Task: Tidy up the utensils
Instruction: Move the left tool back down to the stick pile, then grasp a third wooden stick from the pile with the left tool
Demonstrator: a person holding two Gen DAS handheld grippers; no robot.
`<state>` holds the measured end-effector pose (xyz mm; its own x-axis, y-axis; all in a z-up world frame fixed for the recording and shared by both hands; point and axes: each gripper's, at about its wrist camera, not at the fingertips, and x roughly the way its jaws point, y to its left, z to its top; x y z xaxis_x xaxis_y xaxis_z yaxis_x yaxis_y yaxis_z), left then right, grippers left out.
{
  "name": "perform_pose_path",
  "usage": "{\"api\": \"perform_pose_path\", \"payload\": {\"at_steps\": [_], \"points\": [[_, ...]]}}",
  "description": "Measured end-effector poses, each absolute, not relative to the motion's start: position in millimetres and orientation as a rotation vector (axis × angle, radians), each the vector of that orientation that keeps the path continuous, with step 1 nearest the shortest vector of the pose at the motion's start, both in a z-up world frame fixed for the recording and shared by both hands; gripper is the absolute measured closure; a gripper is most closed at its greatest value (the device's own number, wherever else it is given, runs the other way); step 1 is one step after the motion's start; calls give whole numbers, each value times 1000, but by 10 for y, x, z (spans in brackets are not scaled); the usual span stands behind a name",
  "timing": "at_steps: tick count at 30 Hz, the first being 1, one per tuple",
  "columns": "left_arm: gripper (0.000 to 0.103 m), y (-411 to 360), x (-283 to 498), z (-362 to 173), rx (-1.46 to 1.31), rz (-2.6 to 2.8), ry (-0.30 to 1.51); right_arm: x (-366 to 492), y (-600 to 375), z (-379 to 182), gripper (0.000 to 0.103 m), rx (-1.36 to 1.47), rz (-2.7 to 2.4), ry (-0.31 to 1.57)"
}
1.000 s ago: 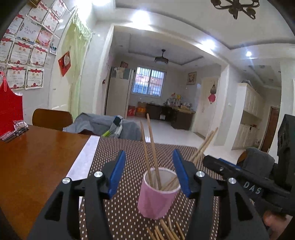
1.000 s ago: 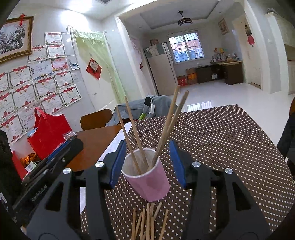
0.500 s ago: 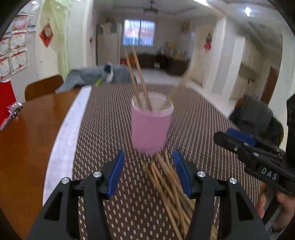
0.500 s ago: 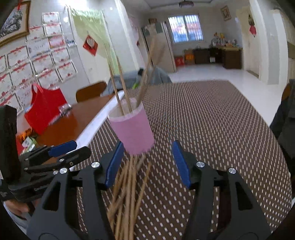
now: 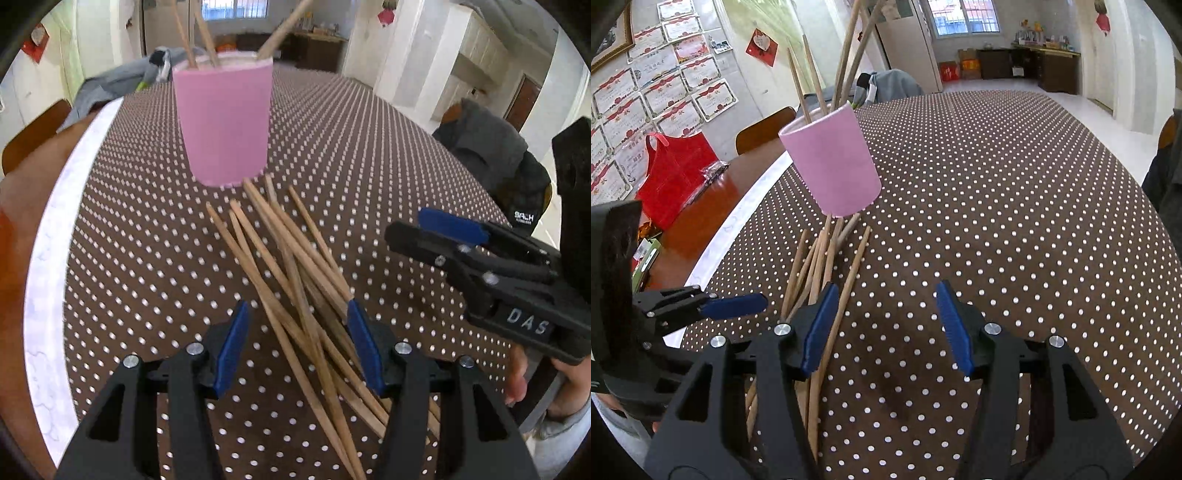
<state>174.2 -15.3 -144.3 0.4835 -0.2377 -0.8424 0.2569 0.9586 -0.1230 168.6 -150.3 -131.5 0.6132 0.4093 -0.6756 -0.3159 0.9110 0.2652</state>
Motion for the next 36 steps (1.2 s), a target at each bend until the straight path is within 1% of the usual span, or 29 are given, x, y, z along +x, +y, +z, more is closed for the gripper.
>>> {"api": "perform_pose_path", "payload": {"at_steps": [6, 7, 8, 9, 11, 12, 13, 16, 20, 30, 36], "points": [[50, -41, 1768, -1520, -47, -304, 1044, 1674, -1510, -1358, 47, 131, 433, 821], [61, -9, 1774, -1527, -56, -308, 1046, 1671, -1519, -1365, 47, 131, 435, 823], [68, 8, 1773, -1518, -56, -304, 1046, 1661, -1518, -1381, 47, 129, 436, 826], [70, 42, 1776, -1519, -67, -302, 1046, 1664, -1515, -1388, 47, 127, 437, 829], [78, 109, 1779, -1521, -83, -301, 1045, 1668, -1494, -1399, 47, 126, 441, 835], [80, 148, 1773, -1516, -89, -293, 1041, 1672, -1481, -1403, 47, 124, 442, 839], [86, 146, 1788, -1532, -80, -281, 1041, 1675, -1469, -1406, 47, 120, 444, 842], [90, 240, 1773, -1535, -93, -275, 1031, 1680, -1426, -1410, 47, 109, 452, 851], [94, 319, 1726, -1522, -111, -263, 1012, 1698, -1375, -1431, 47, 93, 458, 867], [96, 761, 1552, -1552, -231, -238, 999, 1779, -1180, -1471, 47, 54, 488, 909], [97, 862, 1450, -1555, -243, -169, 980, 1831, -1036, -1476, 47, 4, 483, 926]]}}
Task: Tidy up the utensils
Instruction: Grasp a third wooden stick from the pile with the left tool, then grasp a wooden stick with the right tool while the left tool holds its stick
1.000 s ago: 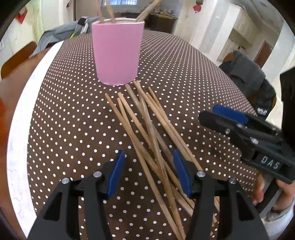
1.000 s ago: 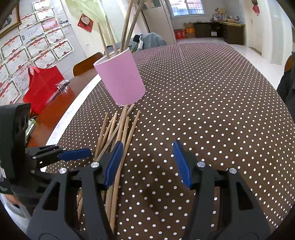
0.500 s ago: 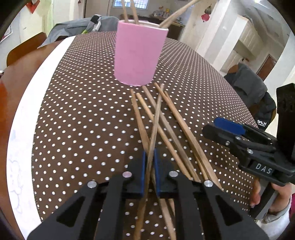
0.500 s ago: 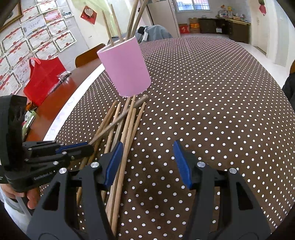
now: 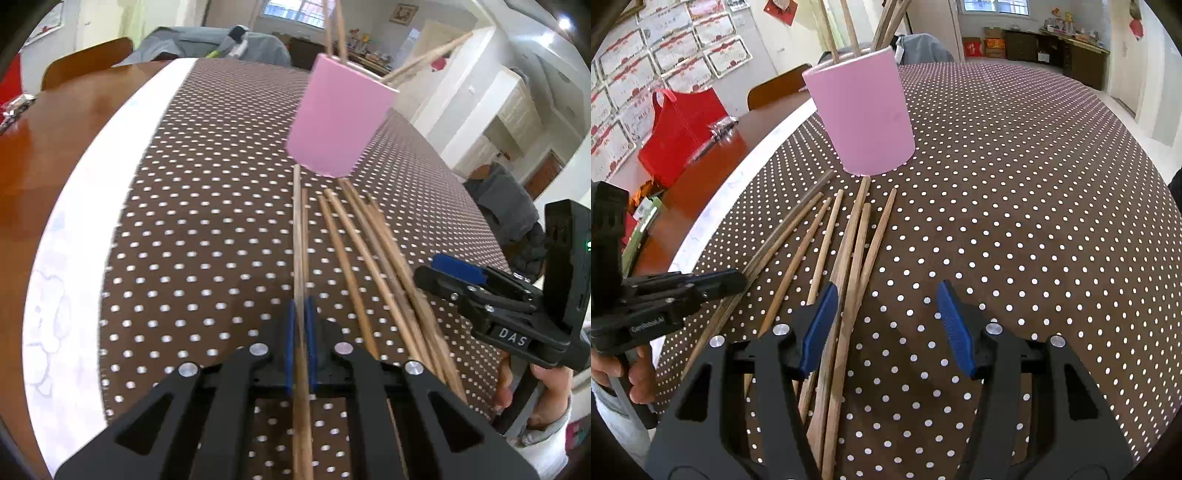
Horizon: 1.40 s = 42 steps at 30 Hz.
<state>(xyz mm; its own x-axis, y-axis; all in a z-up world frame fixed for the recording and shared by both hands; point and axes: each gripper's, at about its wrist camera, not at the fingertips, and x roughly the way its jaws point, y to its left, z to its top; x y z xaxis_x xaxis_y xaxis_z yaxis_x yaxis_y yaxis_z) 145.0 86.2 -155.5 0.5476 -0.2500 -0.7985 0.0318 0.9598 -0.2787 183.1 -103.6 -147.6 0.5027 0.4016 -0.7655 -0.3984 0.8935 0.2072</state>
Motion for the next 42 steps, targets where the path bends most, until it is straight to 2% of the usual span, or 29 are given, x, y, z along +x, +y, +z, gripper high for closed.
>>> {"api": "perform_pose_path", "payload": {"at_steps": [6, 7, 9, 10, 36, 42], "points": [[96, 903, 1535, -1541, -242, -126, 986, 1899, -959, -1464, 47, -2, 454, 922], [94, 917, 1553, -1545, -248, -126, 988, 1911, -964, -1462, 47, -3, 447, 921], [83, 933, 1587, -1544, -246, -115, 990, 1934, -977, -1450, 47, -5, 421, 911], [82, 942, 1602, -1540, -238, -108, 989, 1948, -988, -1449, 47, -9, 413, 913], [81, 513, 2069, -1537, 92, -121, 1056, 2167, -703, -1499, 47, -87, 412, 946], [81, 522, 2143, -1506, 88, -123, 1075, 2261, -584, -1493, 47, -135, 397, 975]]}}
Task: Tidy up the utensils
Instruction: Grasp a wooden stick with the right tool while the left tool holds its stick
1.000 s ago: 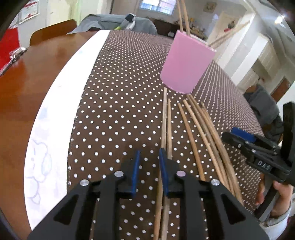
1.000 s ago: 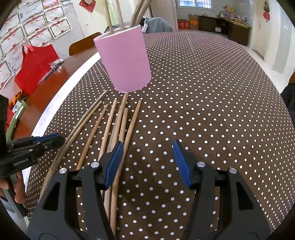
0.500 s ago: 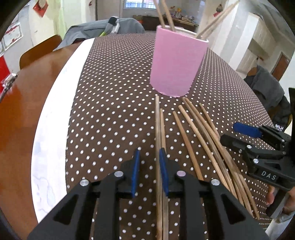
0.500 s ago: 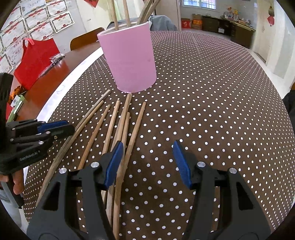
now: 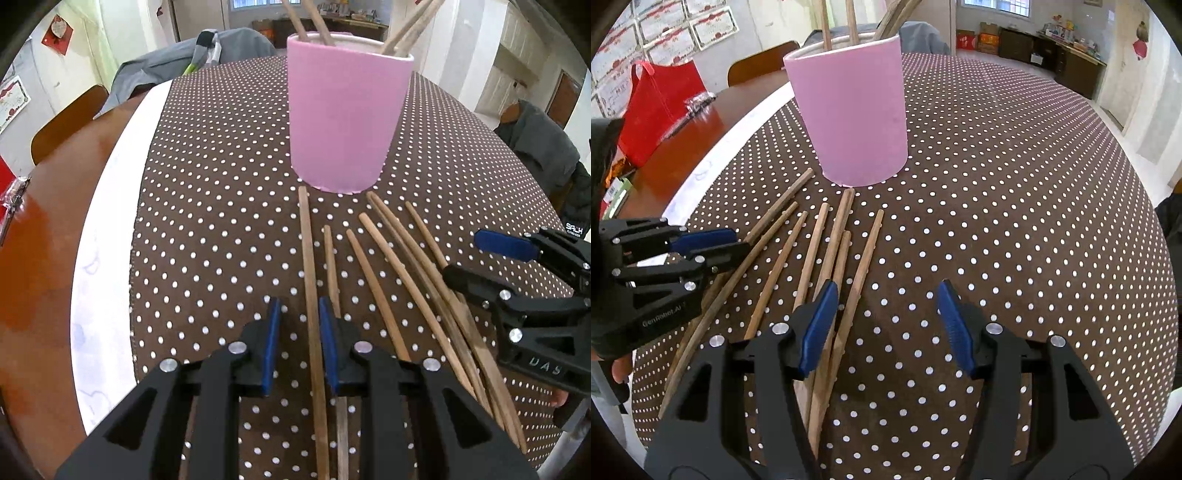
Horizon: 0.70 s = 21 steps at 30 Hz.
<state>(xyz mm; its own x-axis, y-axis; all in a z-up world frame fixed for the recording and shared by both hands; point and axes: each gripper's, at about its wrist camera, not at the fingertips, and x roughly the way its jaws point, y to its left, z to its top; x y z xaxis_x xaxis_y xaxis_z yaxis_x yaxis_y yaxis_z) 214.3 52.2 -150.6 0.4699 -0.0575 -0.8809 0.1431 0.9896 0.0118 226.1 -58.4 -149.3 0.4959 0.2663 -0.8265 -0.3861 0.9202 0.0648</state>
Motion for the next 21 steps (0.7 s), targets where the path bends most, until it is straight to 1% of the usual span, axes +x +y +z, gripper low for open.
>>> {"api": "perform_pose_path", "payload": {"at_steps": [3, 4, 5, 6, 8, 9, 10, 12, 14, 15, 16, 19, 21], "points": [[84, 511, 2184, -1508, 91, -115, 1079, 2320, -484, -1496, 47, -179, 382, 1002], [92, 503, 2188, -1506, 96, -111, 1075, 2320, -449, -1500, 47, -206, 379, 1011], [96, 500, 2190, -1508, 96, -111, 1071, 2330, -424, -1500, 47, -222, 377, 1016], [96, 501, 2193, -1512, 94, -110, 1068, 2327, -385, -1503, 49, -245, 376, 1024], [97, 504, 2181, -1514, 85, -109, 1061, 2328, -301, -1506, 54, -270, 382, 1033], [97, 508, 2175, -1516, 79, -110, 1058, 2326, -262, -1508, 59, -280, 388, 1036], [97, 522, 2167, -1516, 66, -111, 1055, 2328, -238, -1506, 68, -289, 397, 1041], [97, 544, 2158, -1514, 48, -116, 1054, 2332, -189, -1500, 71, -302, 423, 1064], [97, 565, 2130, -1499, 34, -117, 1047, 2367, -189, -1495, 79, -306, 435, 1090], [97, 575, 2121, -1493, 31, -117, 1044, 2407, -197, -1487, 88, -304, 434, 1105], [97, 587, 2100, -1472, 20, -120, 1036, 2438, -205, -1477, 91, -301, 434, 1115], [97, 601, 2060, -1400, 2, -132, 1011, 2557, -347, -1462, 97, -250, 459, 1161], [97, 604, 2033, -1343, -14, -141, 992, 2594, -400, -1462, 97, -219, 470, 1170]]}}
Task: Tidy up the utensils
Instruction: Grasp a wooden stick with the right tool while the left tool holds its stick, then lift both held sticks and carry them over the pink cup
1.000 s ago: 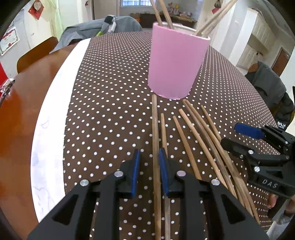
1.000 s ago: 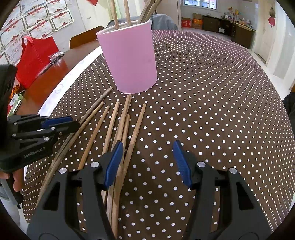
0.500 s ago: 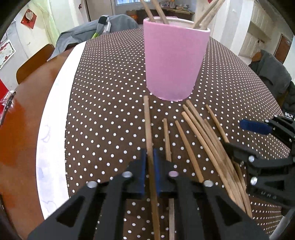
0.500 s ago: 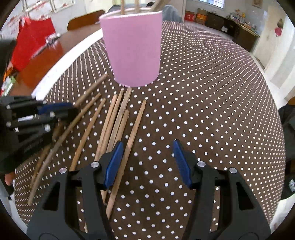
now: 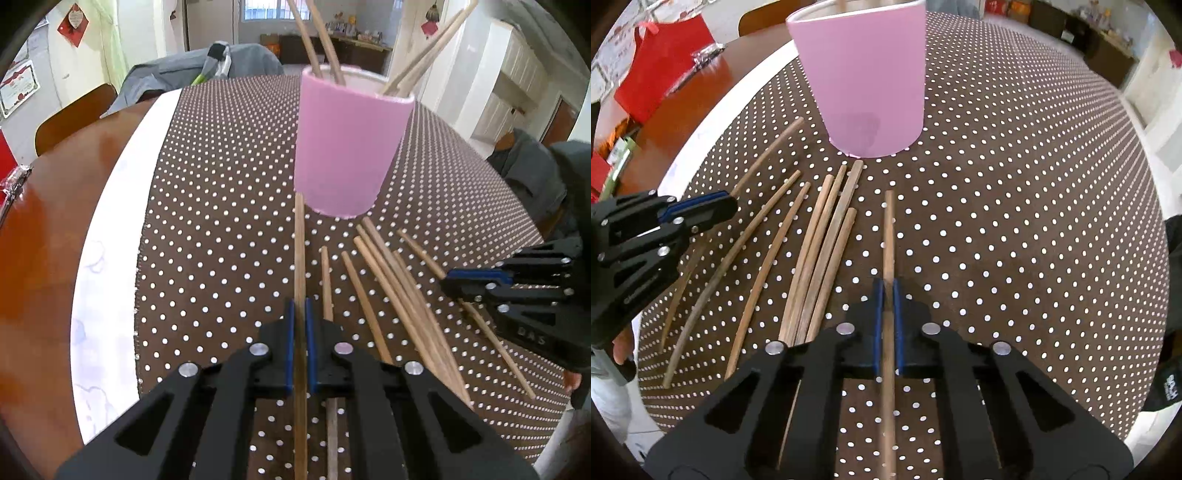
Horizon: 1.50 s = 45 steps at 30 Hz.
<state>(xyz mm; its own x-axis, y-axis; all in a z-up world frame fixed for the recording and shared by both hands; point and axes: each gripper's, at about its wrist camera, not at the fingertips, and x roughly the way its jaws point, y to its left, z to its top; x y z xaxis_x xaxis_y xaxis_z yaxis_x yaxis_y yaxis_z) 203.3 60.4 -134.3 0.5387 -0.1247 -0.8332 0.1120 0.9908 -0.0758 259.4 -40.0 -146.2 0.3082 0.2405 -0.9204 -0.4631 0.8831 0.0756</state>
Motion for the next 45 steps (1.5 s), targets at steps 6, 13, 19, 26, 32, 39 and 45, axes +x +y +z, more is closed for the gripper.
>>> {"api": "perform_pose_path", "payload": {"at_steps": [6, 13, 19, 26, 32, 39, 45], "points": [[97, 548, 1891, -1120, -57, -215, 893, 2433, -606, -1389, 97, -132, 504, 1093], [97, 427, 1701, -759, -107, -325, 690, 2161, -824, -925, 97, -51, 556, 877], [97, 329, 1557, -398, -140, -404, 470, 2046, -1002, -485, 97, 33, 594, 703], [97, 322, 1667, -139, -193, -378, 291, 2069, -1017, -58, 97, 136, 617, 500], [97, 377, 1861, 61, -242, -340, 168, 2214, -919, 160, 97, 180, 607, 369], [97, 354, 2133, 131, -225, -288, 22, 2412, -796, 304, 97, 212, 592, 274], [97, 362, 2395, 113, -230, -238, -53, 2576, -703, 417, 97, 210, 583, 214]]}}
